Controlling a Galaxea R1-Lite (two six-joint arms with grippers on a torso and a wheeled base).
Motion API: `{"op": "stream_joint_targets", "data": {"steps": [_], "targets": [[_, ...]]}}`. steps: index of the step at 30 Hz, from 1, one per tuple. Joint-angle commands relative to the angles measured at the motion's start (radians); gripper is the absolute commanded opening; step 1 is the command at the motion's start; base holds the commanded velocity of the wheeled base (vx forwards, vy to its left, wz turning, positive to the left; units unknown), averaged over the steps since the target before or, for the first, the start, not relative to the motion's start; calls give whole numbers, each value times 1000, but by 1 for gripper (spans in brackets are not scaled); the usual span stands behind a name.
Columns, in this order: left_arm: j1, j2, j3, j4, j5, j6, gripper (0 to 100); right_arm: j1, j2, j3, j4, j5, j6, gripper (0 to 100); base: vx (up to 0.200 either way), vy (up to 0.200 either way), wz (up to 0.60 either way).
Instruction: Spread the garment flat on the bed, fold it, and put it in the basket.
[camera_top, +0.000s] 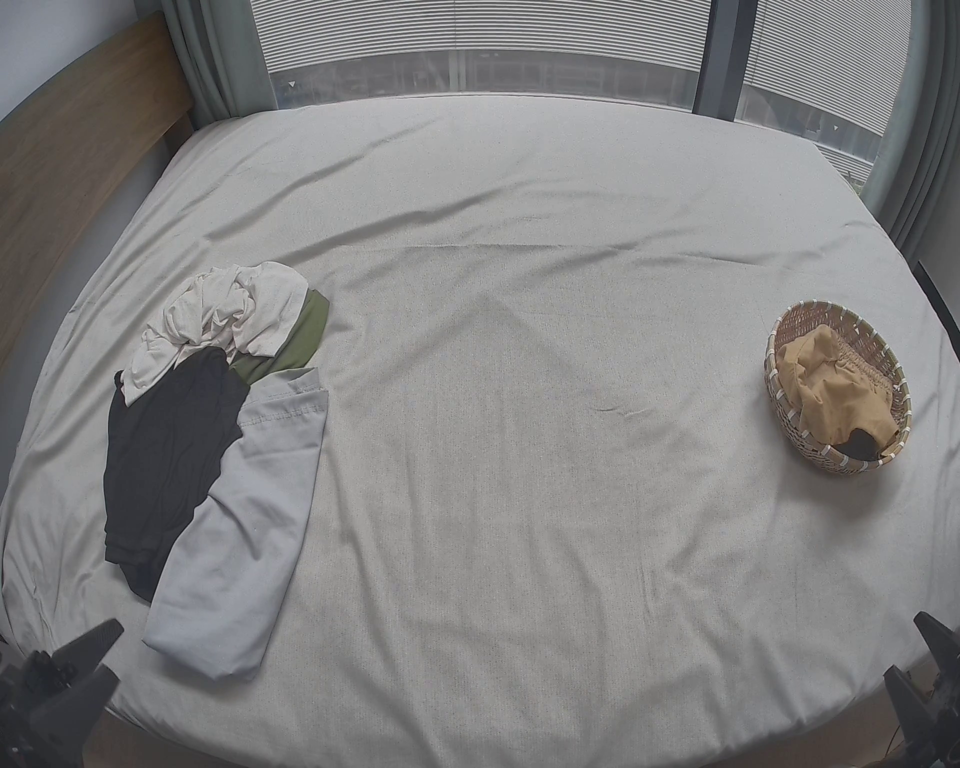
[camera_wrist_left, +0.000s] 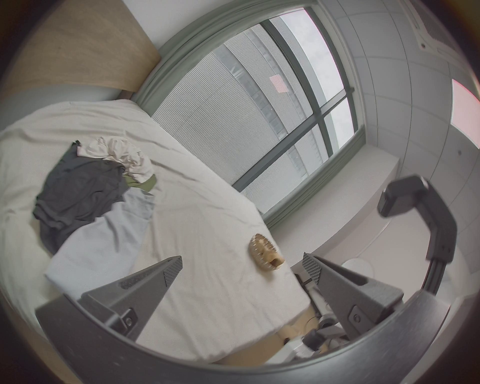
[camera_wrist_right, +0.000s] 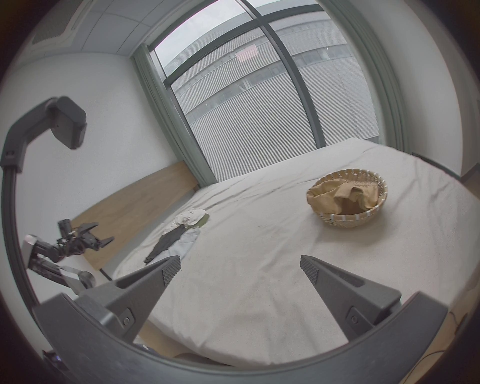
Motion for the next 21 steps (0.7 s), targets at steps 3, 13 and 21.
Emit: {"op": "stream_joint_targets", "data": {"steps": [3,13,21], "targets": [[164,-263,17,304,77,351,100,-107,-73,11,78,-147,-153,100,0,0,0],[272,-353,17,348,304,506,100,-97,-92,8,87,-265,-342,100,0,0,0],[272,-355,17,385,397,528,100,-97,-92,5,98,-298,-196,100,0,0,0]]}}
